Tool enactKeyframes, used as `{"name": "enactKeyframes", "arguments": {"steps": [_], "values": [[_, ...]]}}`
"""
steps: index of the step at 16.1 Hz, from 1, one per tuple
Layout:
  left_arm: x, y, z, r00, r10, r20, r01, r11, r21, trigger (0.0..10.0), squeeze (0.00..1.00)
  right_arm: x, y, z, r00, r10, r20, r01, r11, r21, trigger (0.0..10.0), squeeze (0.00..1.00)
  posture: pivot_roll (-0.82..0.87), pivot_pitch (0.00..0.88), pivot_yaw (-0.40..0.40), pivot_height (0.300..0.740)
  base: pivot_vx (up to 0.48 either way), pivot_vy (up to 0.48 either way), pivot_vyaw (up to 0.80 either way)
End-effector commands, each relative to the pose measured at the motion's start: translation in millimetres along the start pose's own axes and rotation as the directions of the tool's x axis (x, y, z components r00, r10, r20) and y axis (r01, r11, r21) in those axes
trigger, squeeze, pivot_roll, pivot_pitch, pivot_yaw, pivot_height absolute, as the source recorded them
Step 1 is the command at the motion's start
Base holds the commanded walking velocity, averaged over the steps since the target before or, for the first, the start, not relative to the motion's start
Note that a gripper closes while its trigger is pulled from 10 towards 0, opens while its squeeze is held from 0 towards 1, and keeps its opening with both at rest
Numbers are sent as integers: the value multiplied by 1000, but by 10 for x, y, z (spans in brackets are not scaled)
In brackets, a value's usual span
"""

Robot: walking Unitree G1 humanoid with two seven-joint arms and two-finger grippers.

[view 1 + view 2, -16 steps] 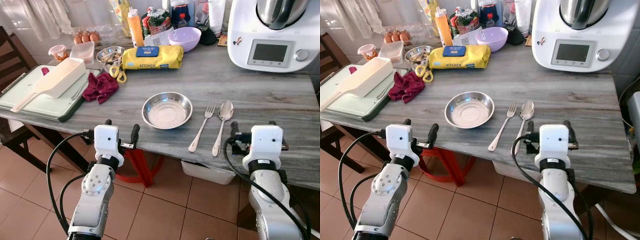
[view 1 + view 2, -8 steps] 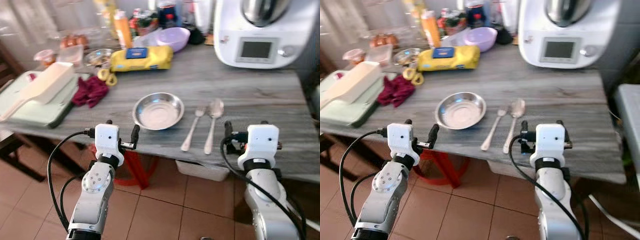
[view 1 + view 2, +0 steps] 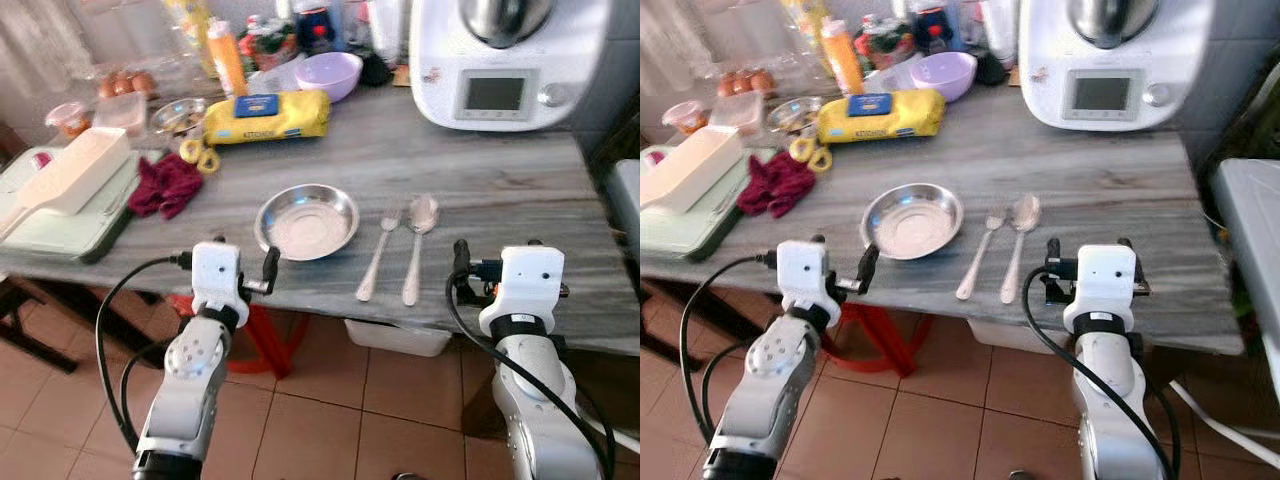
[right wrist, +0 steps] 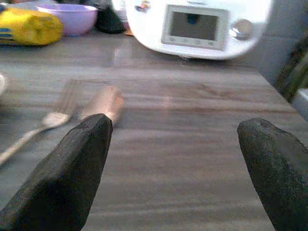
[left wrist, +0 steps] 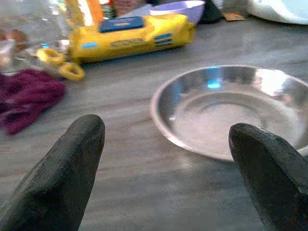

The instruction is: Setting the table

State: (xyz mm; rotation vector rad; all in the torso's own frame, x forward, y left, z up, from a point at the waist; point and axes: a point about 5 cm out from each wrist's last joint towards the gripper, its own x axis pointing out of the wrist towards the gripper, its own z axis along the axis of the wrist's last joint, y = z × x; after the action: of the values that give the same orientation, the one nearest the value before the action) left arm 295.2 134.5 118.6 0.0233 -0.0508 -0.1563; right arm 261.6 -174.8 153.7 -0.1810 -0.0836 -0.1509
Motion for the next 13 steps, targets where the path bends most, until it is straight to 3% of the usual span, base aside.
{"name": "enactKeyframes", "arguments": {"steps": [1, 7, 11, 13], "values": [[-60, 103, -38, 1000, 28, -12, -28, 1000, 13, 10000, 0, -11, 57, 32, 999, 36, 17, -36, 999, 24, 10000, 0, -129, 89, 145, 740, 0, 0, 0], [-258, 335, -128, 996, 84, -24, -82, 995, 60, 10000, 0, -27, -42, -27, 1000, 15, 14, -15, 999, -41, 10000, 0, -127, 76, 119, 740, 0, 0, 0], [-365, 415, -196, 993, 108, -52, -103, 992, 79, 10000, 0, -105, -72, -94, 998, 66, -20, -64, 994, 84, 10000, 0, -125, 81, 114, 740, 0, 0, 0], [-347, 359, -201, 993, 103, -55, -99, 992, 77, 10000, 0, -102, -35, -17, 997, 75, 25, -77, 995, 63, 10000, 0, -128, 83, 117, 740, 0, 0, 0]]}}
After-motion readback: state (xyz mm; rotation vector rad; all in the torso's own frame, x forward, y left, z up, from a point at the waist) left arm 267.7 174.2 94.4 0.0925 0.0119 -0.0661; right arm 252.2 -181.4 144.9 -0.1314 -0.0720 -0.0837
